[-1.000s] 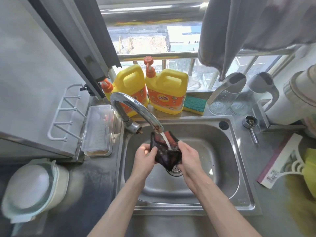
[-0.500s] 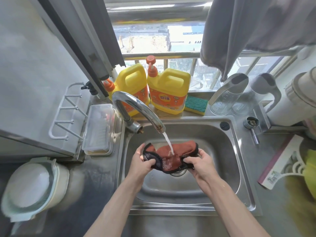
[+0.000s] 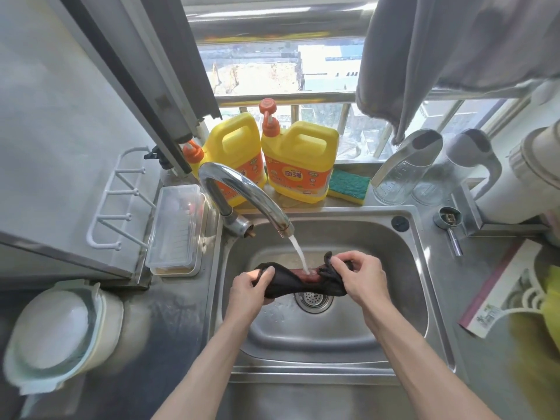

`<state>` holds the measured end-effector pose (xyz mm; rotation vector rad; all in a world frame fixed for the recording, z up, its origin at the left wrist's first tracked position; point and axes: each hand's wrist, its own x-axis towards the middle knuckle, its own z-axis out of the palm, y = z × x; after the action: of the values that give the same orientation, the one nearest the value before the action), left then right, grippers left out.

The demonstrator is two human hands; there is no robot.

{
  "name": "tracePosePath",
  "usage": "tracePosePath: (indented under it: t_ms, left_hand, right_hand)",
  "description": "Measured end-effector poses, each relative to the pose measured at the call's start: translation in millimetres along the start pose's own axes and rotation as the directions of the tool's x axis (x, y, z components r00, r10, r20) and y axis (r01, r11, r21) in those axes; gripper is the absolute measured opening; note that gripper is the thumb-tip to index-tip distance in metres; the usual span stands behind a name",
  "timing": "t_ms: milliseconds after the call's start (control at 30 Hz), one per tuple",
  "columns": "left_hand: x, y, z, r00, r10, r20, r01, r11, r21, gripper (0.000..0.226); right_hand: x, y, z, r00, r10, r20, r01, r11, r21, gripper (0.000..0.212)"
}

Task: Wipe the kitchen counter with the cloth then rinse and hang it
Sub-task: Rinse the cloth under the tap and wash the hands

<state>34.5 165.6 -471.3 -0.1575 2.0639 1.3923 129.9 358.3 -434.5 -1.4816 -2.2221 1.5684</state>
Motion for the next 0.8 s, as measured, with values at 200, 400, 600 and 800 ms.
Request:
tracePosePath:
  t_ms: [200, 400, 600, 800]
  left_hand:
    - [3.5, 4.9, 3.0, 0.982, -0.154, -0.106, 0.127, 0.966, -0.225, 0.036]
    - [3.7, 12.2, 0.9, 0.969, -0.227, -0.096, 0.160, 0.876, -0.456, 0.037]
    - [-4.1, 24.8, 18.2, 0.959, -0.247, 0.138, 0.282, 0.798, -0.532, 0.031]
    - [-6.2, 35.4, 15.2, 0.881, -0.130, 0.455, 0.373, 0.783, -0.498, 0.040]
  right_hand:
    - [15.8, 21.2, -2.8, 0.933, 0.237, 0.271, -0.331, 0.860, 0.388, 0.043]
    - [13.8, 24.6, -18.3, 0.904, 0.290, 0.314, -0.422, 0.726, 0.543, 0.033]
    - [-3.7, 12.4, -4.2, 0.824, 0.273, 0.497, -0.538, 0.652, 0.534, 0.018]
    - [-6.3, 20.5, 33.1, 0.770, 0.448, 0.454, -0.633, 0.625, 0.457, 0.016]
